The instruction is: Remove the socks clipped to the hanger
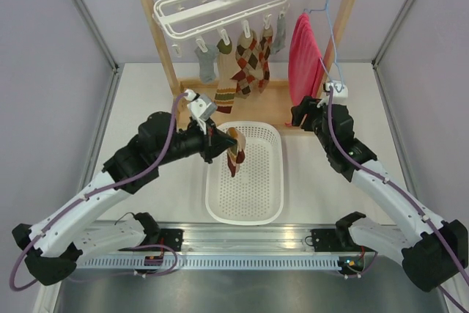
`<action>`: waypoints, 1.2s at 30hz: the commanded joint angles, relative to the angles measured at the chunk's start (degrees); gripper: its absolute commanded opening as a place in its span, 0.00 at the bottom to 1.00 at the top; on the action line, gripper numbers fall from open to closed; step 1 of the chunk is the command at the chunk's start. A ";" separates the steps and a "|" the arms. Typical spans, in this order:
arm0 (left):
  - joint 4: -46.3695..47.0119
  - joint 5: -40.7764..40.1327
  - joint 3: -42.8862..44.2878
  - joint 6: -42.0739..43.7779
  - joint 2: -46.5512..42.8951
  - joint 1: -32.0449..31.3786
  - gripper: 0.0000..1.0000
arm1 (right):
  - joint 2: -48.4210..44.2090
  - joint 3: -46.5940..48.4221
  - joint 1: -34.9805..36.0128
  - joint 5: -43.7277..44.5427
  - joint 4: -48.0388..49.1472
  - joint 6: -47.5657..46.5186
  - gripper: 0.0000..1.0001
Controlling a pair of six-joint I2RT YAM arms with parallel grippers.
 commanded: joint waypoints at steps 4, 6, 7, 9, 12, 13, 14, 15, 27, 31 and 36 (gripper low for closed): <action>7.49 -7.10 -6.50 -3.18 1.45 -3.71 0.02 | -2.05 -1.66 -2.18 -3.93 -0.52 0.88 0.70; 8.90 -6.84 -8.43 -4.23 1.98 -4.15 0.02 | -2.40 -2.36 -2.53 -4.19 -0.44 0.61 0.69; 8.99 -6.75 -8.79 -4.32 2.42 -4.32 0.02 | -2.58 -2.54 -2.97 -4.63 -0.52 0.61 0.69; 8.91 -7.19 -9.41 -4.50 3.21 -4.67 0.02 | -2.75 -2.98 -3.32 -5.07 -0.52 0.61 0.69; 8.99 -8.15 -9.76 -4.67 3.56 -4.94 0.10 | -3.19 -3.59 -3.85 -5.51 -0.44 0.79 0.69; 8.82 -8.68 -9.85 -4.68 3.65 -4.94 0.20 | -3.19 -3.68 -4.11 -5.51 -0.35 0.79 0.69; 8.82 -9.73 -9.85 -4.94 3.56 -5.03 0.56 | -3.19 -3.86 -4.29 -5.60 -0.44 0.79 0.69; 8.73 -10.35 -9.85 -5.11 3.39 -5.11 0.99 | -3.37 -4.03 -4.38 -5.60 -0.44 0.79 0.69; 6.10 -19.48 -10.03 -5.99 1.37 -5.12 1.00 | -3.02 -4.21 -5.08 -7.00 -0.08 0.61 0.69; 3.55 -33.43 -9.50 -6.52 -2.22 -5.12 1.00 | -3.10 -4.30 -5.25 -8.05 -0.17 0.17 0.69; 1.00 -44.79 -7.04 -4.68 -5.75 -5.03 1.00 | -2.93 -5.26 -5.34 -9.46 0.27 0.26 0.69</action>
